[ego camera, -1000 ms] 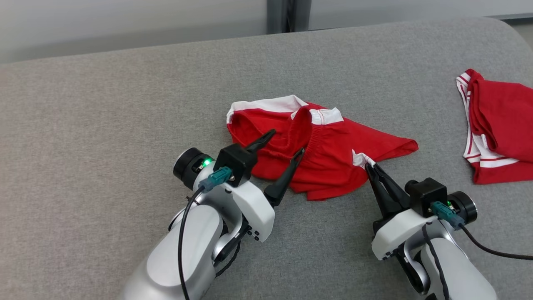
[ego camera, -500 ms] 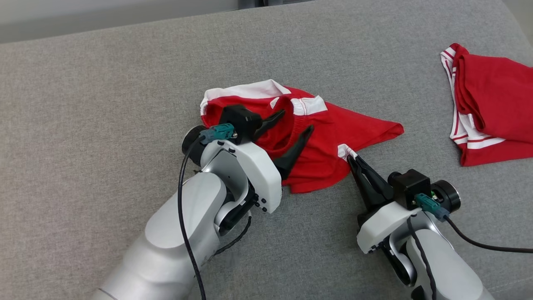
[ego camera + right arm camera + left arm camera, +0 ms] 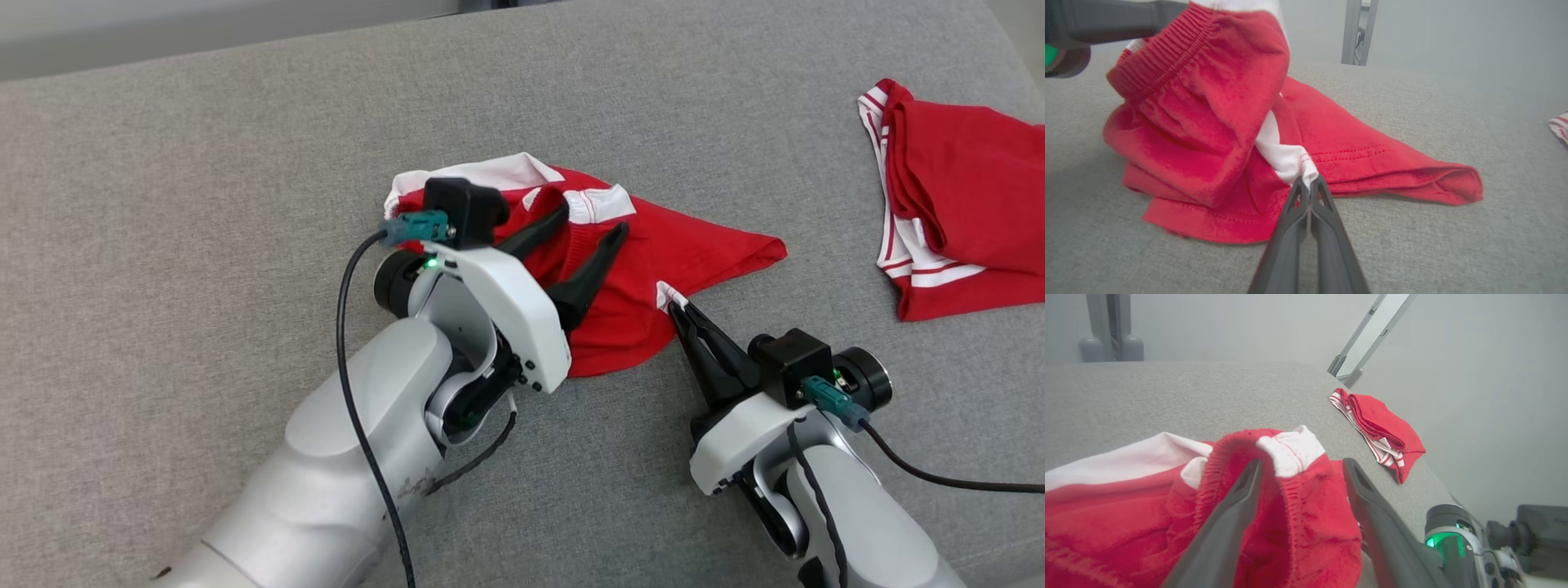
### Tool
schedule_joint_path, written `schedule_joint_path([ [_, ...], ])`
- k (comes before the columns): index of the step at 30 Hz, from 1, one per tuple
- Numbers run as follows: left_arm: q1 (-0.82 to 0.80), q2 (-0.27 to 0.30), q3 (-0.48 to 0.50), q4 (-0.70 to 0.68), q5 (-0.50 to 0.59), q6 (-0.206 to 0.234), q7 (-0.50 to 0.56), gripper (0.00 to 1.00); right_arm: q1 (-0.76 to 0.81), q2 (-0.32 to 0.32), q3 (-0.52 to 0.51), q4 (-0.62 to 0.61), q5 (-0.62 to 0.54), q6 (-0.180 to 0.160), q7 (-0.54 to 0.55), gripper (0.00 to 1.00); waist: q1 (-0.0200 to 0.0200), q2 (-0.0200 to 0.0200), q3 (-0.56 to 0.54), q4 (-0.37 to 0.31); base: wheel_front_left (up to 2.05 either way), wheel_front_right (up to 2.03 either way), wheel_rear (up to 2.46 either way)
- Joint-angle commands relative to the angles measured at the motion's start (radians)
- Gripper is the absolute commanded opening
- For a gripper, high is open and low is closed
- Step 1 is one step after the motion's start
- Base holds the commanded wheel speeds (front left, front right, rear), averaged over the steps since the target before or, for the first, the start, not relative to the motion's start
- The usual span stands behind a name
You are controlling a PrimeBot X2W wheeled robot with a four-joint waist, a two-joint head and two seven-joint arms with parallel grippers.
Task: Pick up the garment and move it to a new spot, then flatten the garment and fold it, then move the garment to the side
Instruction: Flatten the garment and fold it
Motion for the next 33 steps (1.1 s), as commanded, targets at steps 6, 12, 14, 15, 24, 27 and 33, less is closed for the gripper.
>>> schedule_joint_path([
  [6, -0.067, 0.003, -0.034, 0.034, -0.048, 0.029, -0.018, 0.93, -0.025, 0.000, 0.001, -0.008, 0.005, 0.000, -0.007, 0.00, 0.0000, -0.0001, 0.022, -0.007, 0.00, 0.00, 0.00],
  [12, -0.085, 0.004, -0.060, 0.060, -0.084, 0.010, -0.050, 0.00, -0.032, 0.001, -0.005, -0.012, 0.013, 0.000, -0.007, 0.00, 0.0000, -0.0001, 0.026, -0.003, 0.00, 0.00, 0.00],
  [14, -0.092, 0.004, -0.062, 0.068, -0.093, 0.006, -0.067, 0.00, -0.030, -0.004, -0.011, -0.014, 0.014, 0.000, -0.007, 0.00, 0.0000, -0.0001, 0.023, 0.002, 0.00, 0.00, 0.00],
  [15, -0.095, 0.004, -0.065, 0.072, -0.093, -0.001, -0.077, 0.00, -0.028, -0.008, -0.014, -0.014, 0.015, 0.000, -0.007, 0.00, 0.0000, -0.0001, 0.020, 0.005, 0.00, 0.00, 0.00],
  [24, -0.083, 0.031, -0.082, 0.087, -0.057, -0.037, -0.161, 0.00, -0.011, -0.051, -0.085, -0.037, 0.000, 0.000, -0.007, 0.00, 0.0000, -0.0001, -0.041, 0.041, 0.00, 0.00, 0.00],
  [27, -0.065, 0.059, -0.080, 0.072, -0.048, -0.043, -0.191, 0.00, -0.020, -0.083, -0.124, -0.042, -0.003, 0.000, -0.007, 0.00, 0.0000, -0.0001, -0.072, 0.057, 0.00, 0.00, 0.00],
  [33, -0.041, 0.147, -0.077, 0.018, -0.014, -0.029, -0.229, 0.00, -0.050, -0.173, -0.174, -0.041, -0.015, 0.000, -0.007, 0.00, 0.0000, -0.0001, -0.131, 0.098, 0.00, 0.00, 0.00],
])
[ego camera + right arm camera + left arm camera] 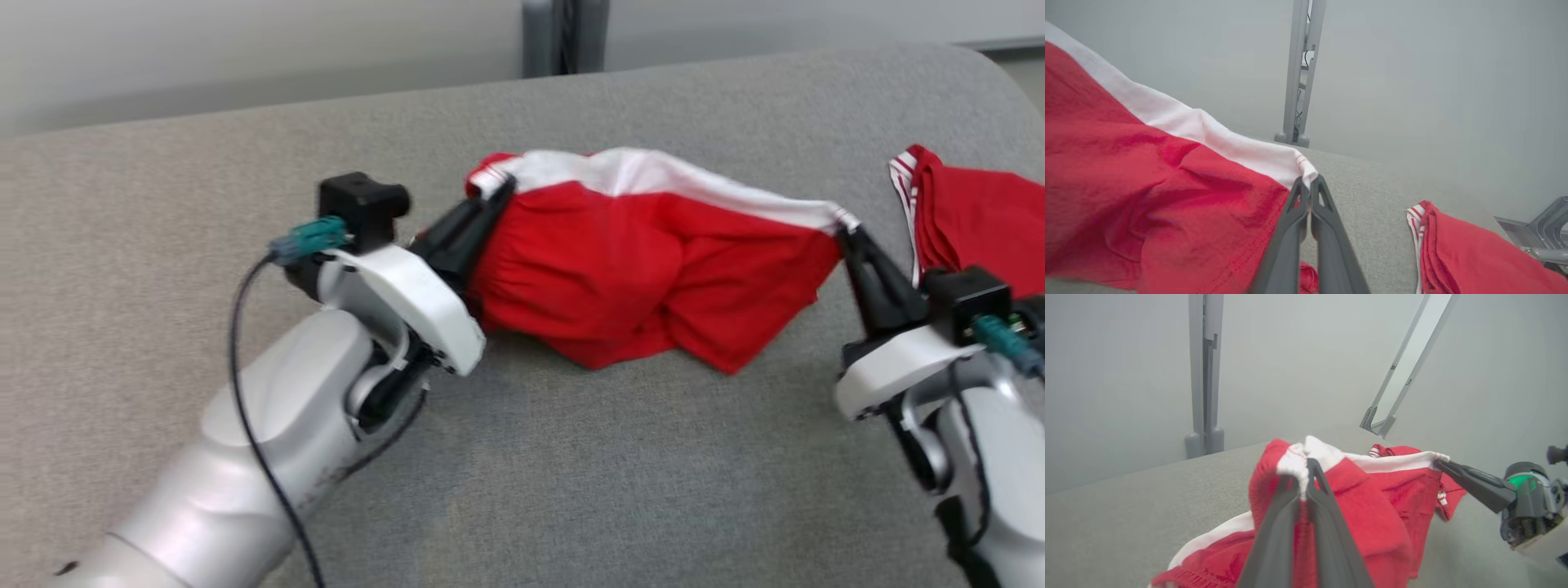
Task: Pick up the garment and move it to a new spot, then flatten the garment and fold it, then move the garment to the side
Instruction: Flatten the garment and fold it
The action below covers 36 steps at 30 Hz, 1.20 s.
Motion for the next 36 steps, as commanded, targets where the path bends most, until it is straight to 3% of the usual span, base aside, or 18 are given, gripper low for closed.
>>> schedule_joint_path([
  [1, 0.006, 0.018, 0.014, -0.017, 0.006, 0.007, -0.012, 0.00, -0.019, -0.022, -0.004, -0.003, -0.005, 0.000, -0.006, 0.00, 0.0000, 0.0000, -0.027, 0.023, 0.00, 0.00, 0.00],
  [7, 0.016, 0.116, 0.057, -0.099, 0.011, 0.050, -0.023, 0.00, -0.072, -0.116, -0.010, -0.008, 0.004, 0.000, 0.013, 0.00, 0.0000, 0.0000, -0.077, 0.052, 0.00, 0.00, 0.00],
  [15, -0.003, 0.205, 0.089, -0.228, 0.009, 0.102, 0.022, 0.00, -0.169, -0.191, 0.002, -0.091, 0.015, -0.001, 0.052, 0.00, 0.0000, 0.0000, -0.113, 0.068, 0.00, 0.00, 0.00],
  [28, 0.006, 0.334, 0.141, -0.453, 0.021, 0.212, 0.078, 0.00, -0.219, -0.242, 0.041, -0.321, 0.031, 0.000, 0.153, 0.00, 0.0000, 0.0000, -0.184, 0.066, 0.00, 0.00, 0.00],
  [36, 0.046, 0.414, 0.154, -0.551, 0.017, 0.246, 0.117, 0.00, -0.173, -0.236, 0.029, -0.411, 0.059, 0.000, 0.226, 0.00, 0.0000, 0.0000, -0.149, 0.064, 0.00, 0.00, 0.00],
])
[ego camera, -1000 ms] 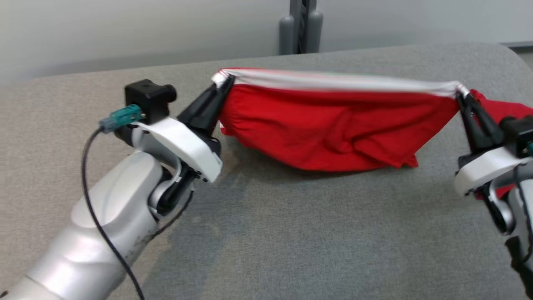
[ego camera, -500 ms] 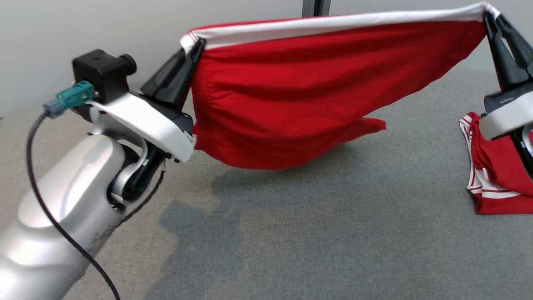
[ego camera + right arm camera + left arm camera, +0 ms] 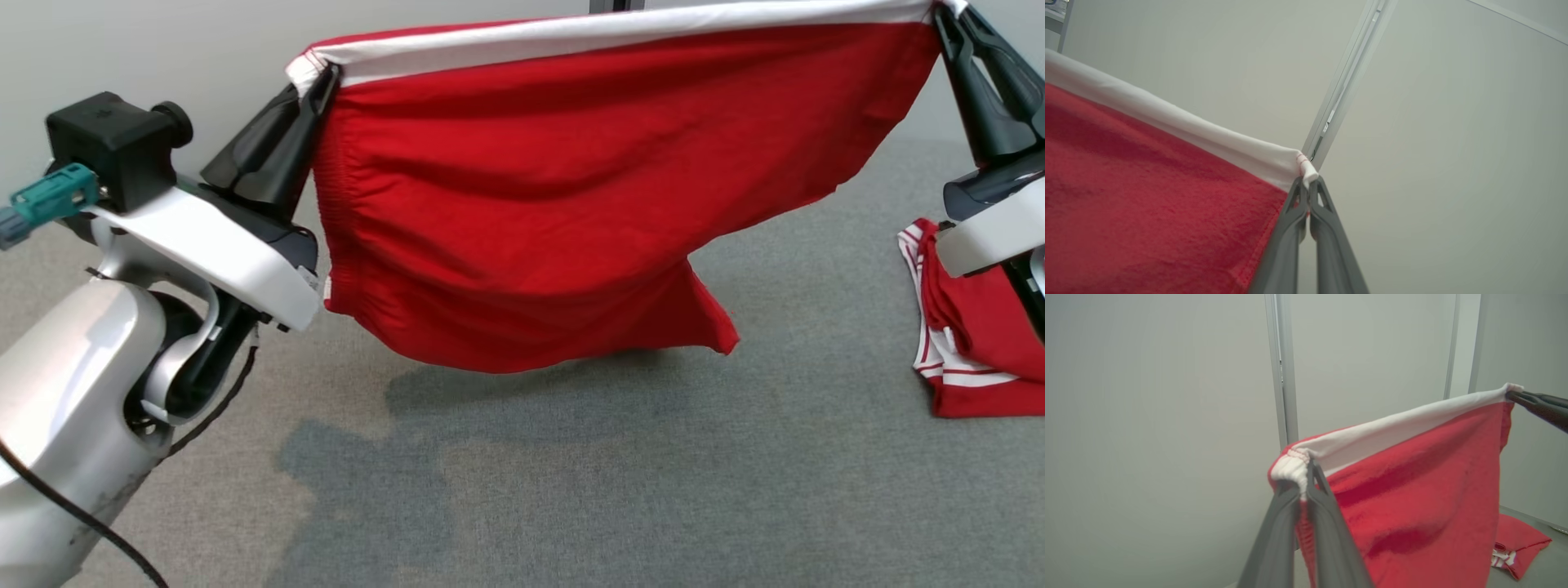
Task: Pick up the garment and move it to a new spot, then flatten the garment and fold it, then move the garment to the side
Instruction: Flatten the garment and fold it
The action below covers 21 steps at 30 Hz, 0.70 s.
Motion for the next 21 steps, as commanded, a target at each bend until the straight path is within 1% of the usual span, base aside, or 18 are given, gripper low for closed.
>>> schedule_joint_path([
  [1, 0.007, 0.009, 0.007, -0.001, 0.004, 0.006, 0.002, 0.00, 0.004, -0.004, -0.007, -0.003, 0.002, -0.001, 0.006, 0.00, 0.0000, 0.0000, 0.017, 0.001, 0.00, 0.00, 0.00],
  [3, -0.004, 0.025, 0.008, -0.015, 0.010, 0.006, 0.014, 0.00, -0.004, -0.005, -0.017, -0.019, 0.001, -0.001, 0.019, 0.00, 0.0000, 0.0000, 0.045, -0.001, 0.00, 0.00, 0.00],
  [6, -0.052, 0.061, 0.026, -0.028, 0.021, 0.001, 0.033, 0.00, -0.049, 0.013, -0.032, -0.043, 0.020, -0.001, 0.049, 0.00, 0.0000, 0.0000, 0.115, -0.009, 0.00, 0.00, 0.00],
  [9, -0.112, 0.082, 0.042, -0.022, 0.023, -0.021, 0.055, 0.00, -0.132, 0.022, -0.026, -0.043, 0.027, -0.001, 0.070, 0.00, 0.0000, 0.0000, 0.207, -0.020, 0.00, 0.00, 0.00],
  [11, -0.182, 0.094, 0.046, -0.011, 0.049, -0.040, 0.073, 0.00, -0.216, 0.025, -0.018, -0.029, 0.025, -0.001, 0.080, 0.00, 0.0000, 0.0000, 0.276, -0.028, 0.00, 0.00, 0.00],
  [12, -0.254, 0.076, 0.047, 0.020, 0.063, -0.067, 0.080, 0.00, -0.307, 0.032, -0.008, 0.008, 0.023, -0.001, 0.081, 0.00, 0.0000, 0.0000, 0.334, -0.030, 0.00, 0.00, 0.00],
  [15, -0.385, 0.038, 0.061, 0.100, 0.091, -0.100, 0.071, 0.00, -0.461, 0.047, 0.014, 0.086, 0.014, -0.001, 0.064, 0.00, 0.0000, 0.0000, 0.410, -0.034, 0.00, 0.00, 0.00],
  [17, -0.476, -0.002, 0.067, 0.173, 0.123, -0.113, 0.035, 0.00, -0.558, 0.060, 0.014, 0.159, 0.006, -0.001, 0.044, 0.00, 0.0000, 0.0000, 0.448, -0.035, 0.00, 0.00, 0.00],
  [21, -0.655, -0.094, 0.073, 0.329, 0.215, -0.118, -0.093, 0.00, -0.725, 0.103, 0.005, 0.306, -0.029, -0.001, -0.021, 0.00, 0.0000, 0.0000, 0.497, -0.031, 0.00, 0.00, 0.00],
])
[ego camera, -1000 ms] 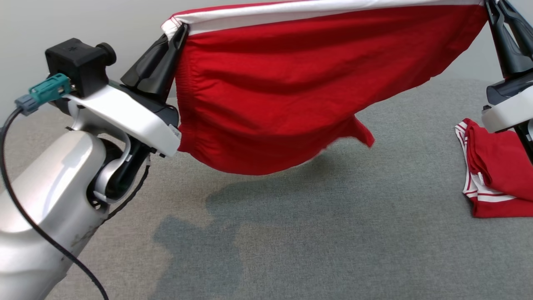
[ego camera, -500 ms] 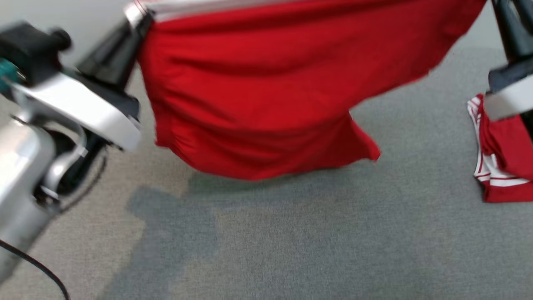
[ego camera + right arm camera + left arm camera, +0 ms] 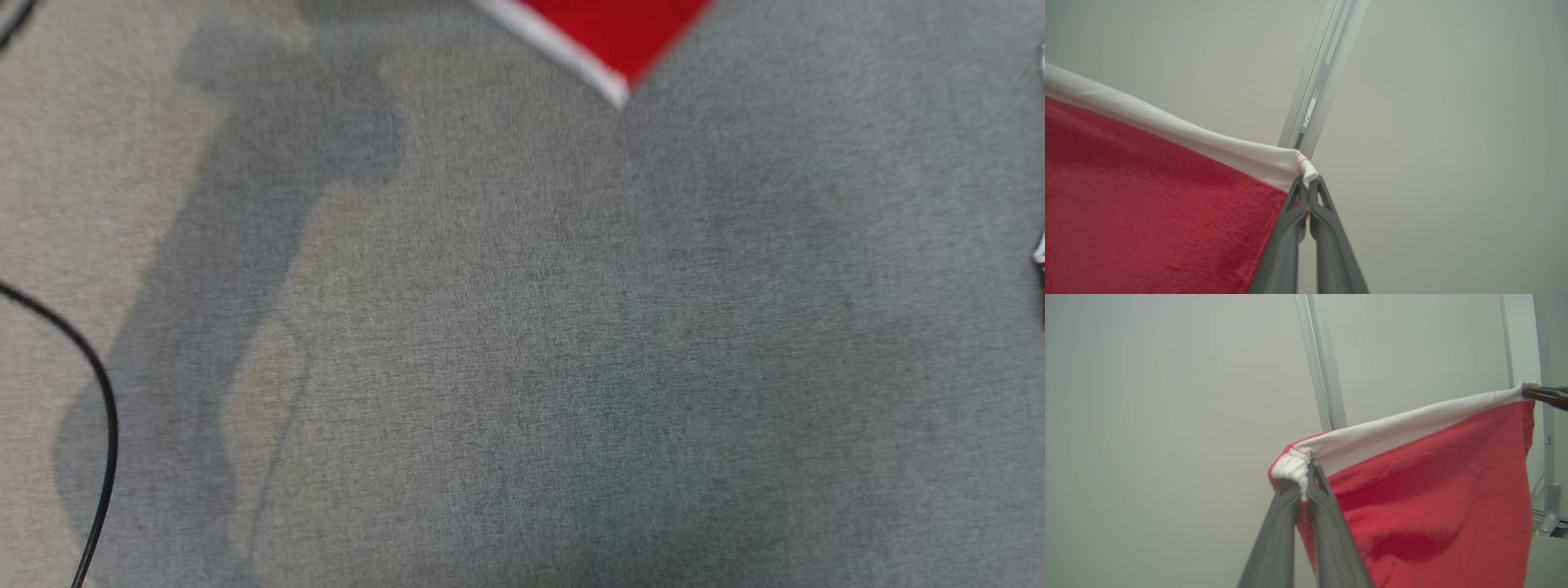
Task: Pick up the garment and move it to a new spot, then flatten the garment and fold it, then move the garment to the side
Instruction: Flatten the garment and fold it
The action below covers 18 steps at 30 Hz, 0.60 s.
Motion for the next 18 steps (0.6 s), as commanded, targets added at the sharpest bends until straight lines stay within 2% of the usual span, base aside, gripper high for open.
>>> schedule_joint_path([
  [1, -0.067, -0.030, 0.013, 0.060, 0.022, 0.004, -0.051, 0.00, -0.059, 0.020, -0.007, 0.050, -0.023, -0.001, -0.035, 0.00, 0.0000, 0.0000, 0.069, -0.004, 0.00, 0.00, 0.00],
  [5, -0.183, -0.100, 0.035, 0.180, 0.079, 0.013, -0.118, 0.00, -0.163, 0.071, -0.033, 0.161, -0.090, -0.001, -0.137, 0.00, 0.0000, 0.0000, 0.110, -0.013, 0.00, 0.00, 0.00],
  [9, -0.200, -0.152, 0.075, 0.216, 0.150, 0.025, -0.132, 0.00, -0.163, 0.152, -0.086, 0.247, -0.162, 0.000, -0.208, 0.00, 0.0000, 0.0000, 0.129, -0.022, 0.00, 0.00, 0.00],
  [13, -0.112, -0.181, 0.113, 0.213, 0.242, 0.014, -0.130, 0.00, -0.103, 0.214, -0.082, 0.317, -0.208, 0.000, -0.224, 0.00, 0.0000, 0.0000, 0.159, -0.026, 0.00, 0.00, 0.00],
  [18, 0.020, -0.211, 0.167, 0.216, 0.334, -0.028, -0.131, 0.00, -0.016, 0.256, -0.051, 0.376, -0.210, 0.000, -0.228, 0.00, 0.0000, 0.0000, 0.182, -0.019, 0.00, 0.00, 0.00],
])
